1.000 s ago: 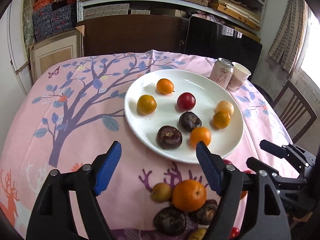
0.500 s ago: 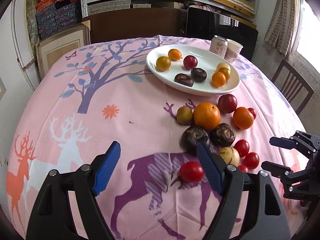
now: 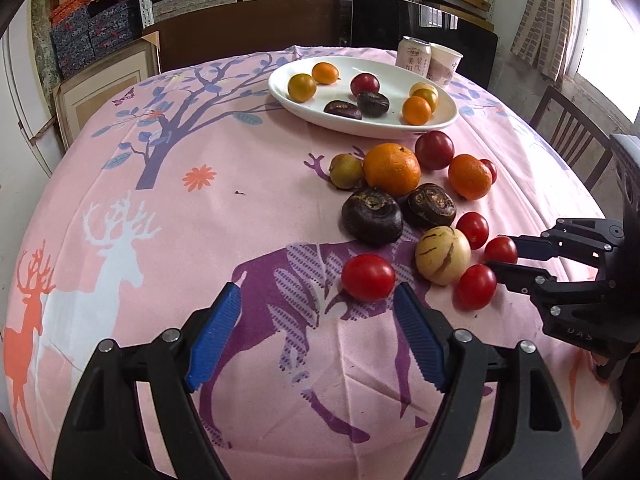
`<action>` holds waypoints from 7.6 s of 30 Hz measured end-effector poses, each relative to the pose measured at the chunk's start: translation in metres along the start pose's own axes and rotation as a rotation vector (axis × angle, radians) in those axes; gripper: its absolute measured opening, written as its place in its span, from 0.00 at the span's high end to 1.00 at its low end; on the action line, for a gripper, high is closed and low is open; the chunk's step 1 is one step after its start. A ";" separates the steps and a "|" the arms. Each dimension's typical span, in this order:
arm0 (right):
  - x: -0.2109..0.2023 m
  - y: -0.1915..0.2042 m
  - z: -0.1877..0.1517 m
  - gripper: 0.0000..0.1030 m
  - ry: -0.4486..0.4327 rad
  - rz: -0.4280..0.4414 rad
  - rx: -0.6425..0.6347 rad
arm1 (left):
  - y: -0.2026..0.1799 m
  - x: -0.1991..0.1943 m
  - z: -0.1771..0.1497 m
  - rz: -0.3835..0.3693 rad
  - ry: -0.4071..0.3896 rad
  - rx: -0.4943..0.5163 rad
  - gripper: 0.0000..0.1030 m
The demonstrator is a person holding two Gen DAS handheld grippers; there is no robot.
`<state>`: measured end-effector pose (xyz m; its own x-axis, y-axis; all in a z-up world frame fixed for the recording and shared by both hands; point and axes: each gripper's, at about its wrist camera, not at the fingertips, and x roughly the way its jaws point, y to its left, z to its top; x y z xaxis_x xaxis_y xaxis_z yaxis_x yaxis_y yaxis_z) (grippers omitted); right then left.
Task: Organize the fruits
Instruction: 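Grasp a red tomato with the left tool while the right tool grasps a red tomato, then release both red tomatoes onto the white plate, then grasp a red tomato with the right tool while the left tool grasps another red tomato, then carry both red tomatoes over the white plate and open both tools, then grasp the striped pepino melon with the left tool while the right tool grasps an orange, then release the pepino melon and orange onto the white plate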
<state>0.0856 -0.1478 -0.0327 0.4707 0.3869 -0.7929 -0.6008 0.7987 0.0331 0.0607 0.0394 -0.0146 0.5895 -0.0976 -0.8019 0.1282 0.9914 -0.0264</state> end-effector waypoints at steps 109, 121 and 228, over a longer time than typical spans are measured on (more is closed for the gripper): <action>-0.039 -0.054 -0.011 0.71 -0.114 -0.011 0.116 | -0.088 0.004 0.002 -0.114 0.047 0.106 0.74; -0.067 -0.058 0.039 0.71 -0.287 -0.057 0.148 | -0.040 -0.031 0.089 -0.069 -0.110 0.020 0.74; 0.001 -0.083 0.111 0.58 -0.303 -0.153 0.204 | -0.012 0.065 0.150 0.041 -0.074 -0.099 0.62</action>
<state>0.2081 -0.1620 0.0312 0.7325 0.3508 -0.5835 -0.3828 0.9209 0.0731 0.2172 0.0079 0.0232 0.6505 -0.0594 -0.7572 0.0259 0.9981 -0.0561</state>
